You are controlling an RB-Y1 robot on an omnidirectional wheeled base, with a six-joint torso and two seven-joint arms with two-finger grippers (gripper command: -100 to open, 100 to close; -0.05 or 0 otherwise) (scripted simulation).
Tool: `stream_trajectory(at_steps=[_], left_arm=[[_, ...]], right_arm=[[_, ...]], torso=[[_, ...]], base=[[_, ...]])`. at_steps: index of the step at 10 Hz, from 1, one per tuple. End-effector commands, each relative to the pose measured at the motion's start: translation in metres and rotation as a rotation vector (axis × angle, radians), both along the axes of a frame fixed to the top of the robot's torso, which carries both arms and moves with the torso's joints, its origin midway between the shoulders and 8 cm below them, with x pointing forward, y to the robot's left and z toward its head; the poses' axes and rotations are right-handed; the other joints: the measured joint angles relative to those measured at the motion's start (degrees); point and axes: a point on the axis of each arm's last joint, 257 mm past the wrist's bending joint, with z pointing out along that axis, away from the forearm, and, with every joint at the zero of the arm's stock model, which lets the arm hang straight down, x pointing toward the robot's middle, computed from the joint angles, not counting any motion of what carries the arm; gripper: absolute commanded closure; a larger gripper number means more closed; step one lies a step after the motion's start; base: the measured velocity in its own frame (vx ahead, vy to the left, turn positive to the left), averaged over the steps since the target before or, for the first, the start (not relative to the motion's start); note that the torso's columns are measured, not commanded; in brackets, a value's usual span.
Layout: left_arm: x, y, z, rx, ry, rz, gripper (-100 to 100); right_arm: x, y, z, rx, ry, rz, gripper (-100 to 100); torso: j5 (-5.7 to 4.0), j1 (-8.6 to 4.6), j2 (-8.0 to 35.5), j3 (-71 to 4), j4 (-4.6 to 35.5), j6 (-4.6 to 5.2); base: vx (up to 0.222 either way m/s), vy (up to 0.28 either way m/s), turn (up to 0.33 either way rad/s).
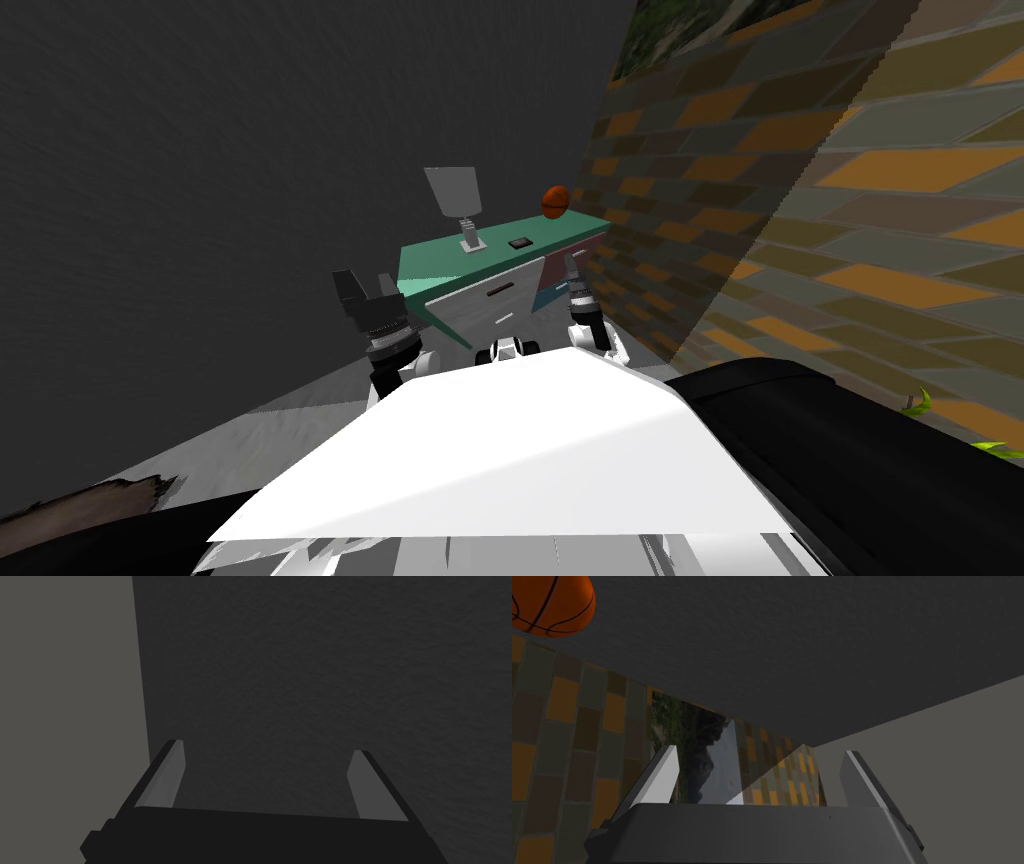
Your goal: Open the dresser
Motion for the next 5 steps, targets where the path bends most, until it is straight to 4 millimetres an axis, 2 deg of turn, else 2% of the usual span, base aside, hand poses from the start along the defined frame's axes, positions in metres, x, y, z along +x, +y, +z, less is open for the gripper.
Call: stream_trajectory(at_steps=[1,5], left_arm=[[0.000,0.000,0.000,0.000,0.000,0.000,0],[0.000,0.000,0.000,0.000,0.000,0.000,0]], right_arm=[[0.005,0.002,-0.007,-0.099,0.002,-0.040,-100],[0.013,0.006,-0.020,-0.251,0.006,-0.093,-100]], torso=[[-0.01,-0.01,-0.02,-0.01,0.00,0.01],[0.00,-0.02,0.05,0.03,0.01,0.00]], base=[[0.030,0.010,-0.028],[0.020,0.016,-0.030]])
